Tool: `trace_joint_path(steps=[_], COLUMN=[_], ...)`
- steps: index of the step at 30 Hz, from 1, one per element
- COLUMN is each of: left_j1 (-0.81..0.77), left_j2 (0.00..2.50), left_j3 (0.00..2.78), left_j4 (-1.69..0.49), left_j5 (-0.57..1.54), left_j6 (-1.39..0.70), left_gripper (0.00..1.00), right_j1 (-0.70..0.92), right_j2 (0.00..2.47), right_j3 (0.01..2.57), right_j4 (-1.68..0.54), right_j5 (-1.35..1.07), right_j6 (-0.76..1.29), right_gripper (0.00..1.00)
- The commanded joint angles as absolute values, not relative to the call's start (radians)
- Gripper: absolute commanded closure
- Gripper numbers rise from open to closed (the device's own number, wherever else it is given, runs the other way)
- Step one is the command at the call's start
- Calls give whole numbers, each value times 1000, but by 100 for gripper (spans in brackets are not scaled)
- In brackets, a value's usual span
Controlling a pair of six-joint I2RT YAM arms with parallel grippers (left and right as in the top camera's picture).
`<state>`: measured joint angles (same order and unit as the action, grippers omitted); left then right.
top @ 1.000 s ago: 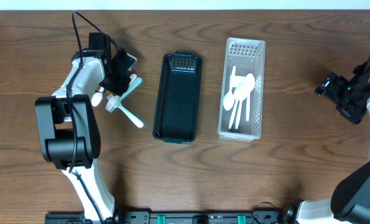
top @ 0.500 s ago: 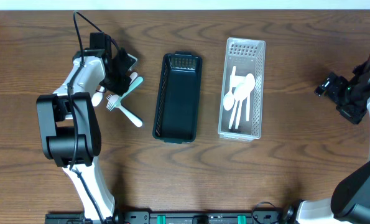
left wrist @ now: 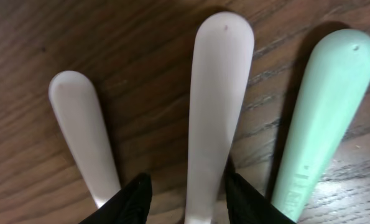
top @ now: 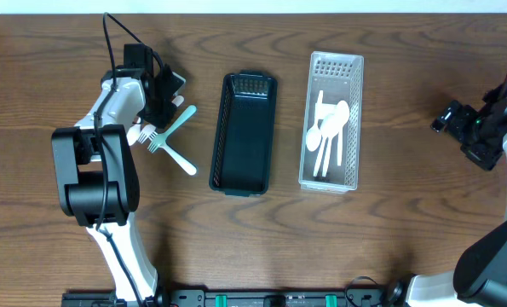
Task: Pack container
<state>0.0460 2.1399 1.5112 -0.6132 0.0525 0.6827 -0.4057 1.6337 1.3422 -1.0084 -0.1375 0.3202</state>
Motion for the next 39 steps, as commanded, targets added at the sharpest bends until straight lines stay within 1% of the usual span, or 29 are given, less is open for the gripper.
trace_joint_path(steps=[1,6,9,11,13,14,15,16,22,23,27,31,34,36,39], left_j1=[48,48,48,49,48,48,48,48,48,48,48,42,12,-31,-118], left_j2=[2165,2165,2165,2165,2165,2164,2164,2161,2093,2073,1963,1826,1719,1660,1612], left_j3=[1509,1509,1509,1509,1509,1509,1510,1510,1546,1556,1591,1597,1597,1597,1594], left_j4=[-645,-728,-751,-764,-776,-783,-786,-790,-797,-804,-835,-878,-934,-959,-981], left_j5=[60,129,137,152,152,154,154,154,146,146,146,152,224,281,300], left_j6=[703,694,668,668,668,668,668,665,580,569,498,422,405,359,236], left_gripper=[58,58,65,66,69,72,78,81,82,85,94,94,94,94,94], right_j1=[-413,-413,-413,-413,-413,-413,-413,-413,-412,-412,-412,-412,-412,-412,-412], right_j2=[1641,1641,1641,1641,1641,1641,1641,1641,1641,1641,1641,1641,1641,1641,1641], right_j3=[1337,1337,1337,1337,1337,1337,1337,1336,1337,1337,1337,1337,1337,1337,1337], right_j4=[-1005,-999,-999,-999,-1002,-1004,-1006,-1007,-1011,-1013,-1024,-1024,-1026,-1026,-1025], right_j5=[-127,-127,-128,-128,-128,-128,-128,-128,-136,-139,-139,-139,-139,-139,-139], right_j6=[298,298,298,298,298,298,298,298,298,299,298,299,299,299,299], right_gripper=[1,1,1,1,1,1,1,1,1,1,1,1,1,1,1])
